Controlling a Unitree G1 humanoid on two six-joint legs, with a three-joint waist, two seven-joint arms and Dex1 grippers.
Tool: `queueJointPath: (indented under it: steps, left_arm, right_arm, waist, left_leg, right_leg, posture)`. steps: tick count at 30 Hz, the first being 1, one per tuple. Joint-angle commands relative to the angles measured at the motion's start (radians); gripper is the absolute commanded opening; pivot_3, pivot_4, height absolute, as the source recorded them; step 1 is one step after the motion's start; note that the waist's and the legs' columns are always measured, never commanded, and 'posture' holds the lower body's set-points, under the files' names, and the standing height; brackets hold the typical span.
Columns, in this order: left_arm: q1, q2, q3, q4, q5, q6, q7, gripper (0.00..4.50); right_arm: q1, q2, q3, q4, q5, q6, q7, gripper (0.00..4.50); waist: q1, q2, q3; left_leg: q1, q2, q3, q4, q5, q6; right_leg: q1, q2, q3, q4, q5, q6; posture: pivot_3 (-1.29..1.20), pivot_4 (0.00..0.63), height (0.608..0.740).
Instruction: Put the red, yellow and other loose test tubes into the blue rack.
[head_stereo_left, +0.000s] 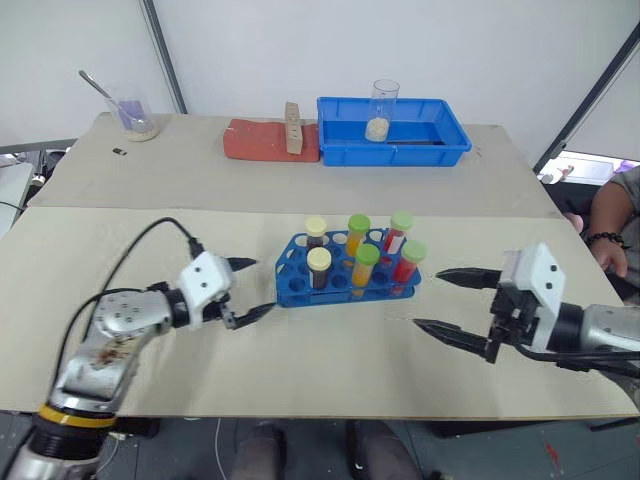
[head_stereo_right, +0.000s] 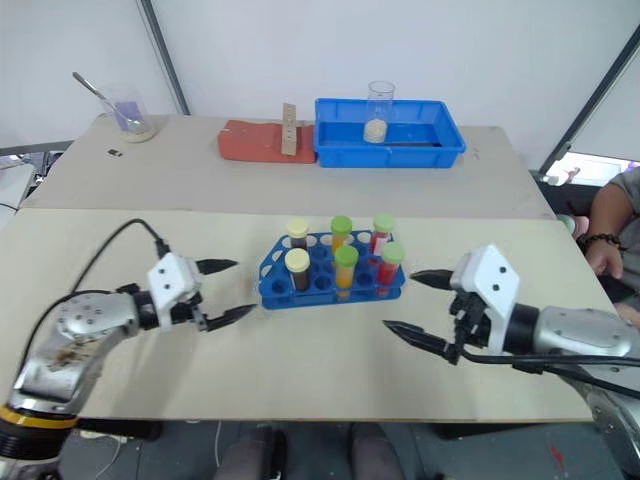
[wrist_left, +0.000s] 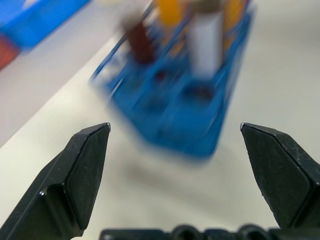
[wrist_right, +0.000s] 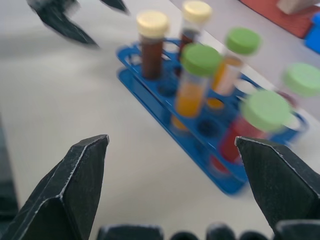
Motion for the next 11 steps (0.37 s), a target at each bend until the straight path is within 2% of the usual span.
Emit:
queueJointPath:
  steps: [1,4,11]
  left_arm:
    - [0.071,0.069,0.096,-0.063,0.002,0.024,-0.023,4.47]
    - [0.113,0.099,0.145,-0.05,-0.014,0.029,-0.037,4.47]
    - [0.124,0.071,0.181,-0.075,-0.044,0.062,-0.016,4.47]
  right_arm:
    - [0.006,-0.026,-0.073,0.115,-0.056,-0.116,0.124,4.5]
    - [-0.014,-0.024,-0.067,0.208,-0.101,-0.198,0.18,4.5]
    - [-0.097,-0.052,-0.022,0.272,-0.124,-0.227,0.258,4.5]
  waist:
    - [-0.001,0.0,0.0]
    - [-0.001,0.0,0.0]
    - [0.001,0.001,0.001]
  left_leg:
    - [0.001,0.0,0.001,0.0,0.0,0.0]
    - [0.001,0.0,0.002,0.0,0.0,0.0]
    - [0.001,0.001,0.003,-0.001,0.0,0.0]
  right_leg:
    - [0.0,-0.001,0.0,0.0,0.0,0.0]
    - [0.0,-0.002,0.0,0.0,0.0,0.0]
    - [-0.002,-0.002,-0.001,0.0,0.0,0.0]
  posture:
    - [0.0,0.15,0.74]
    - [0.0,0.15,0.74]
    - [0.0,0.15,0.74]
